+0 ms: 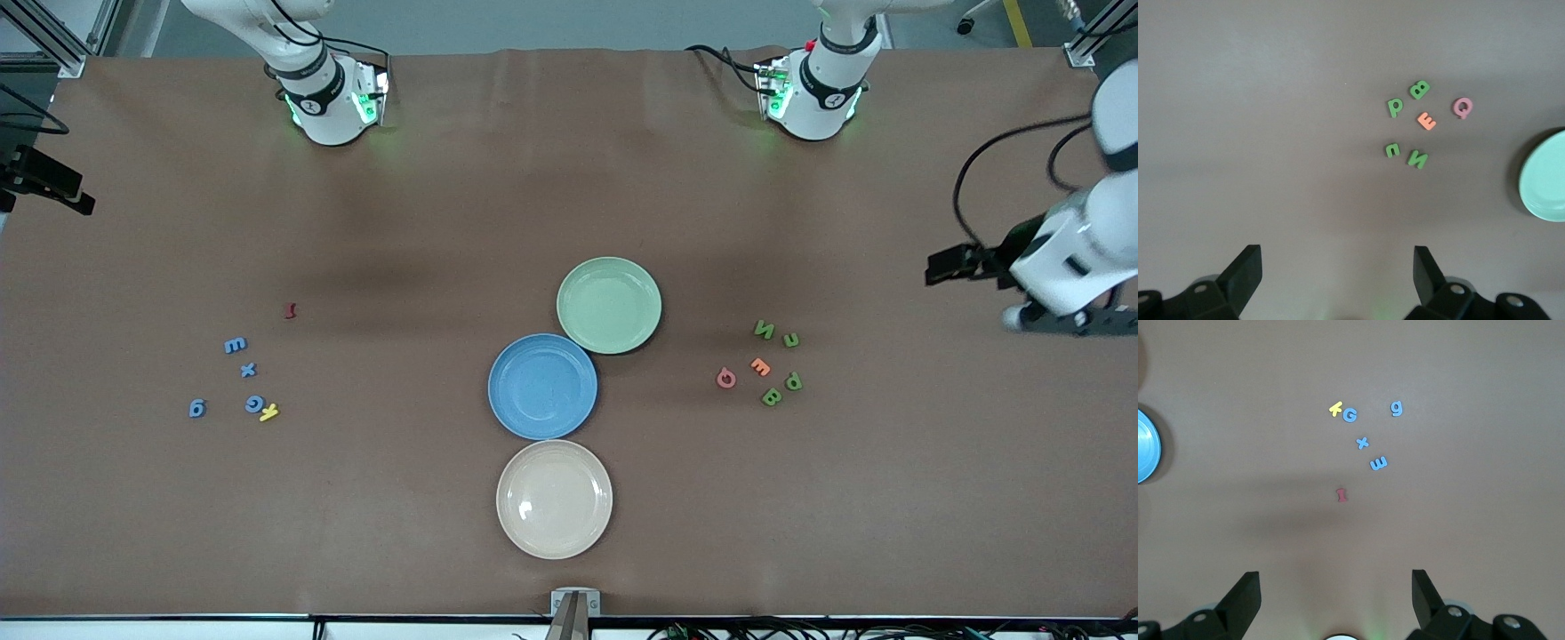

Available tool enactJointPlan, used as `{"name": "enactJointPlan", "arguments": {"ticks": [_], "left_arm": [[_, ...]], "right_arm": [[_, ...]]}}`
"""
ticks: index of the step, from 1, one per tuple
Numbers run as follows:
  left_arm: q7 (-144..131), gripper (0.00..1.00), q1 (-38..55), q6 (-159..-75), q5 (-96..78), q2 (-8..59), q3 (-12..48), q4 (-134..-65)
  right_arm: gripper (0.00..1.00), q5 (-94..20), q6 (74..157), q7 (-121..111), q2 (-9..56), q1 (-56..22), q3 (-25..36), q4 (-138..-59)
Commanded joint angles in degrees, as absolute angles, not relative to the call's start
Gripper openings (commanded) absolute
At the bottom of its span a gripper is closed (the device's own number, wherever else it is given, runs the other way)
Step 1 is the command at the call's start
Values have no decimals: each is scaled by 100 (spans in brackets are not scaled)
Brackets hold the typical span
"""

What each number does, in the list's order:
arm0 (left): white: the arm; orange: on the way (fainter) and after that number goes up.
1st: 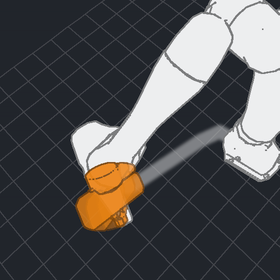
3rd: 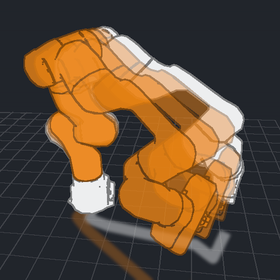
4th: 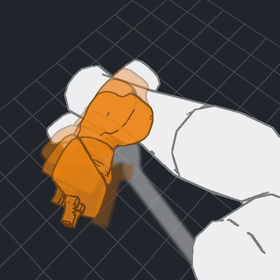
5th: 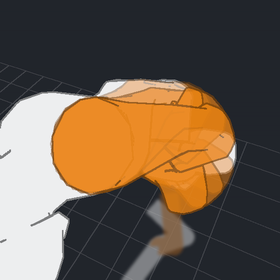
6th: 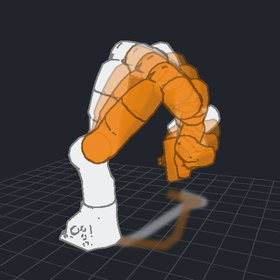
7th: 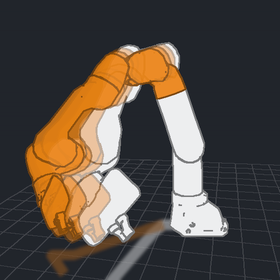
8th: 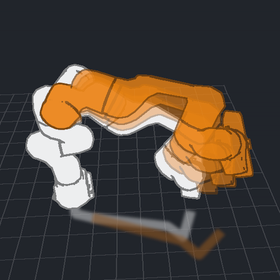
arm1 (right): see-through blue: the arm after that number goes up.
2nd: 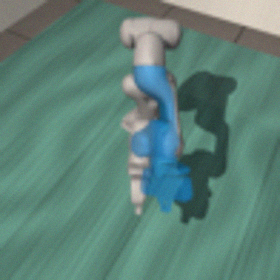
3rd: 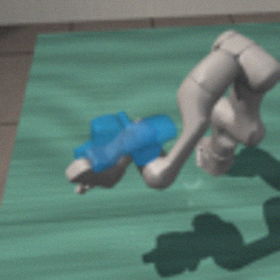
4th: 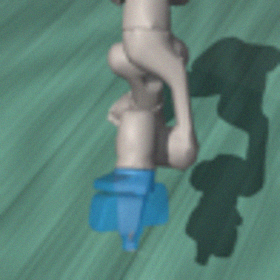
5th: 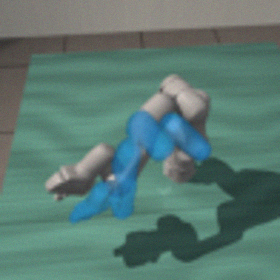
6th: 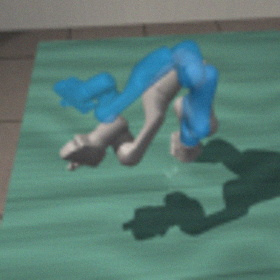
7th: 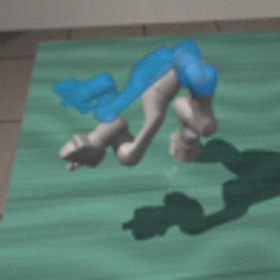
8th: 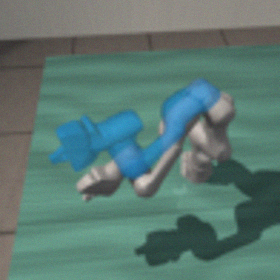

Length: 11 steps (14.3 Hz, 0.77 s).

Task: Sort letters by color into matching plates
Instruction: 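Reach the left gripper to the green letter B and grasp it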

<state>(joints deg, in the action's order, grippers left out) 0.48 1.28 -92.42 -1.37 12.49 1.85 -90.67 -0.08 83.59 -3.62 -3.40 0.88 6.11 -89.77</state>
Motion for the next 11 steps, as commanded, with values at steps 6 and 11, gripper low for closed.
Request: {"name": "enactJointPlan", "arguments": {"ticks": [6,11], "left_arm": [[-1501,100,887,-11984,-141,2652,202,-9773],[-1793,100,1072,-13007,-141,3268,211,-9791]], "right_arm": [[100,44,8472,-448,-212,158,624,-8956],[100,88,8902,-492,253,359,642,-8965]]}}
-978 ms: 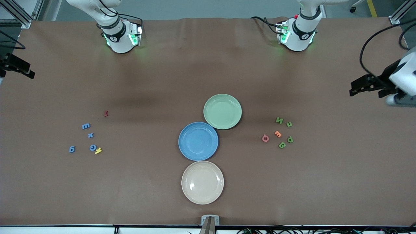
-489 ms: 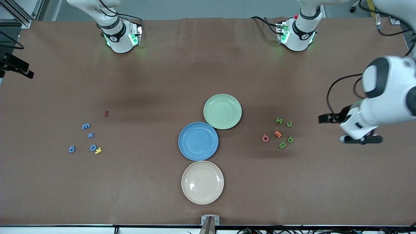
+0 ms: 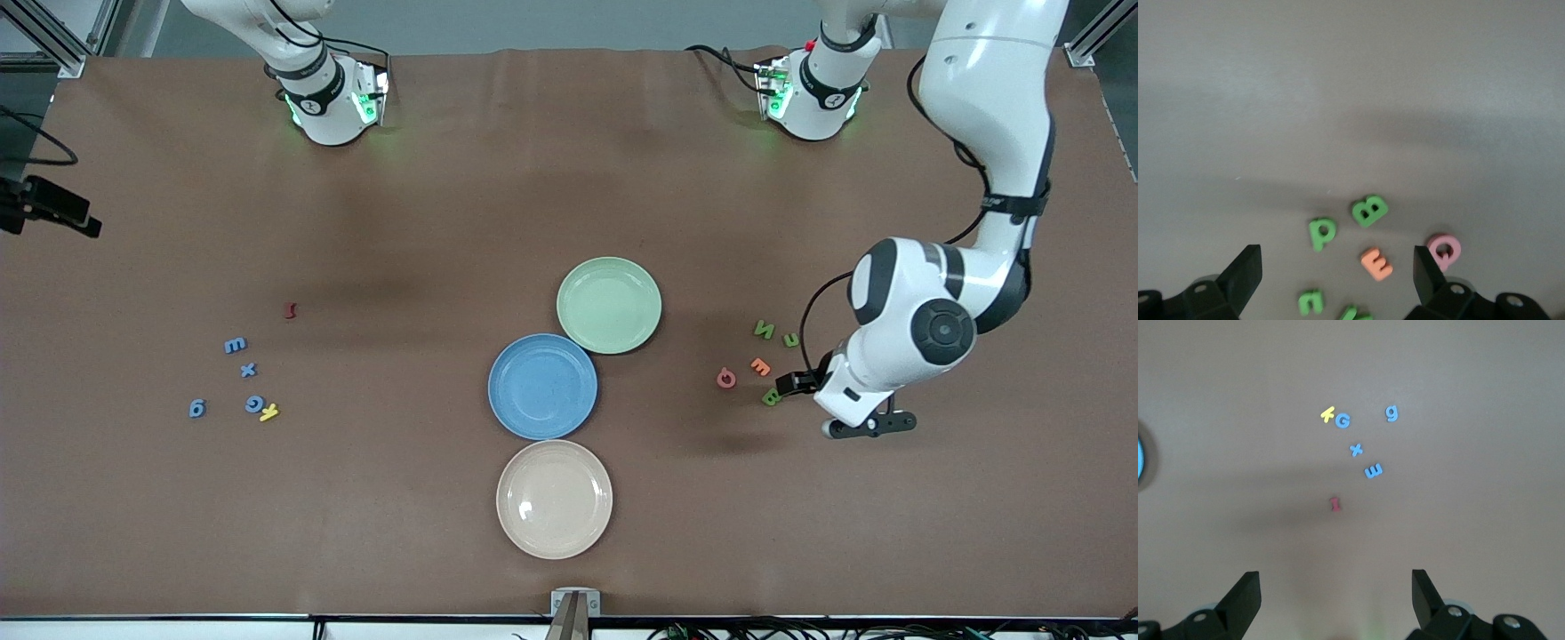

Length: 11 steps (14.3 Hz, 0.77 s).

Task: Sort letters by color into matching plates
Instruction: 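Reach the left gripper to the green letter B and grasp it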

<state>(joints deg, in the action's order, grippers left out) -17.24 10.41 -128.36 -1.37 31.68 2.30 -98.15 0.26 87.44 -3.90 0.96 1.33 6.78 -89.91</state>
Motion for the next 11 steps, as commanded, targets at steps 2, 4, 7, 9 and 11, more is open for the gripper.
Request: {"name": "enactJointPlan", "arguments": {"ticks": [2,4,7,9,11], "left_arm": [[-2003,97,1081,-13087,-141,3392,211,-9852],[-2065,86,1160,-13096,-141,3489,211,-9853],[-2065,75,1186,-13350,-141,3647,211,-9844],[-2118,73,1248,-13386,-141,3726,211,-9844],[-2232,71,1274,-13394,-141,3770,211,-9835]], "right_arm": [[100,35,9210,-492,553,535,642,-8965],[100,61,9325,-510,947,633,633,-8956],[100,62,9692,-554,1457,676,633,-8956],[100,97,9922,-528,1564,642,633,-9026],[100,70,10036,-475,1783,607,624,-9053]]}}
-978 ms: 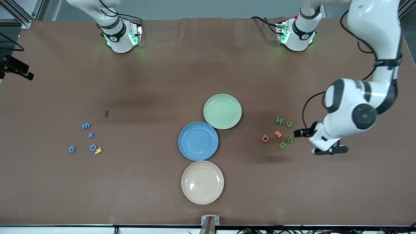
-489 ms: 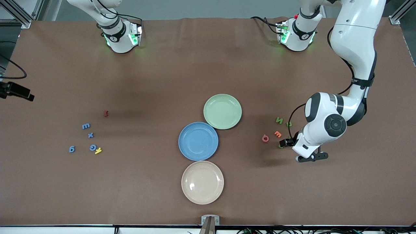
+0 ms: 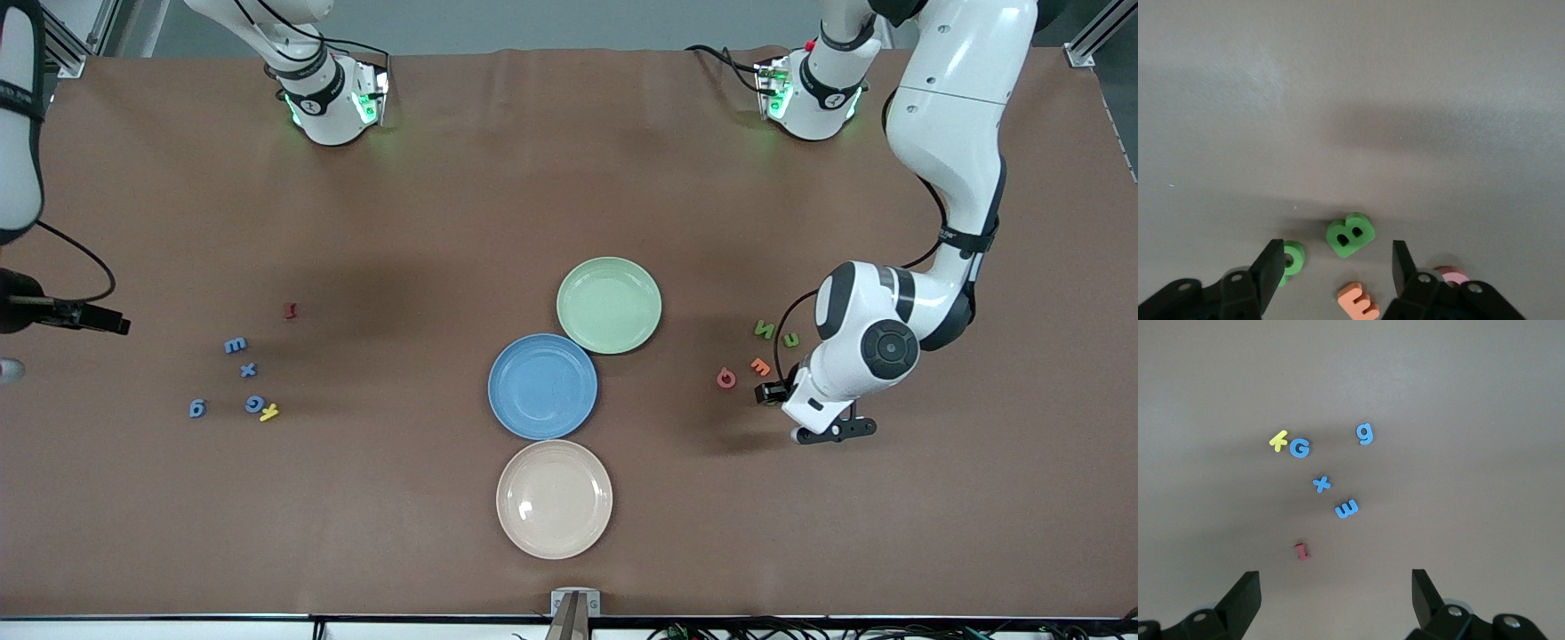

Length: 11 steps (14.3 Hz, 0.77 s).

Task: Sort letters by color into matching plates
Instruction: 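Reach the left gripper to the green letter B and grasp it, then grasp the blue G with the right gripper while the left gripper holds B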

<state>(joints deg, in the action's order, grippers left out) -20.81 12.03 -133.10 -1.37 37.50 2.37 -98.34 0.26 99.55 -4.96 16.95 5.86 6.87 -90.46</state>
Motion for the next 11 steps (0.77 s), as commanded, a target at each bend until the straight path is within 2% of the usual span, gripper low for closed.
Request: {"name": "enactJointPlan", "arguments": {"ticks": [1,4,5,7,8,9,11], "left_arm": [[-2241,69,1283,-13421,-141,3814,211,-9826],[-2250,64,1301,-13544,-141,3902,211,-9853],[-2250,63,1301,-13553,-141,3911,211,-9861],[-2276,60,1310,-13570,-141,3937,211,-9879],[-2285,60,1310,-13588,-141,3964,211,-9870],[-2285,59,1310,-13675,-141,3973,211,-9879],[-2285,59,1310,-13711,-141,3999,211,-9888]], "right_arm": [[100,62,10176,-475,1897,606,624,-9053],[100,35,11088,-466,1969,502,606,-9762],[91,26,11466,-466,1969,440,606,-9982],[67,18,12021,-431,2073,431,598,-10282],[58,18,12276,-387,2161,431,598,-10414],[55,-17,12609,-317,2214,387,598,-10589],[55,-114,13059,-308,2302,369,598,-10845]]}}
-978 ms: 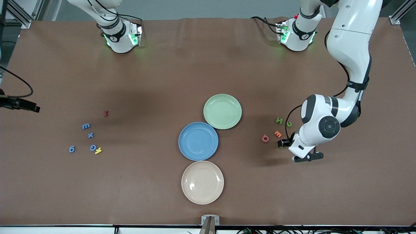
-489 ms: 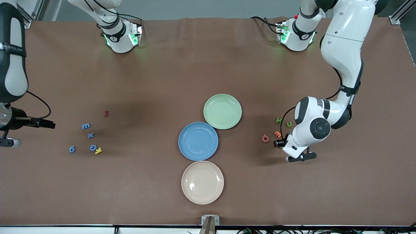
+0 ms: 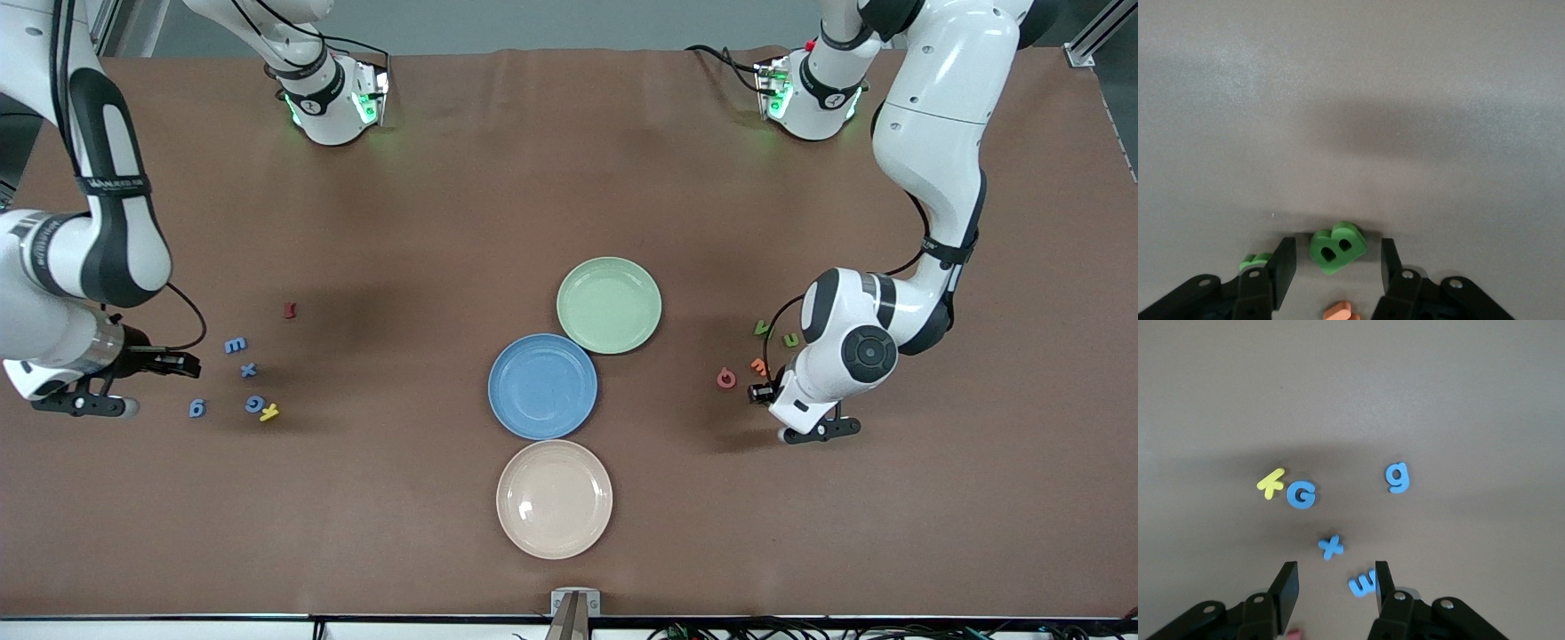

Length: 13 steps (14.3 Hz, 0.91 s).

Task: Sort letters by color into matching plates
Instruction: 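Grasp the blue G with the right gripper while the left gripper holds B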

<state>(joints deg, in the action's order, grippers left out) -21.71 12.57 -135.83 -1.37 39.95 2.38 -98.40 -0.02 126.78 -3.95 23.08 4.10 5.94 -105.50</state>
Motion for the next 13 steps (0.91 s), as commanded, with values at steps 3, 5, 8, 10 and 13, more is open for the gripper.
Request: {"name": "enactJointPlan", "arguments": {"ticks": [3,5,8,10,13], "left_arm": [[-2285,56,1318,-13720,-141,4017,211,-9888],[-2355,53,1353,-13772,-141,4060,211,-9888],[-2470,40,1362,-13851,-141,4078,202,-9879],[-2479,32,1362,-13852,-141,4078,202,-9879],[-2470,28,1354,-13843,-132,4078,202,-9853]], "right_arm": [[56,-430,13420,-308,2574,343,580,-10960],[56,-466,13674,-308,2733,220,563,-10960],[56,-501,14070,-325,2987,185,562,-10934],[56,-501,14316,-325,3172,185,562,-10925],[55,-510,14502,-325,3339,193,545,-10916]]}}
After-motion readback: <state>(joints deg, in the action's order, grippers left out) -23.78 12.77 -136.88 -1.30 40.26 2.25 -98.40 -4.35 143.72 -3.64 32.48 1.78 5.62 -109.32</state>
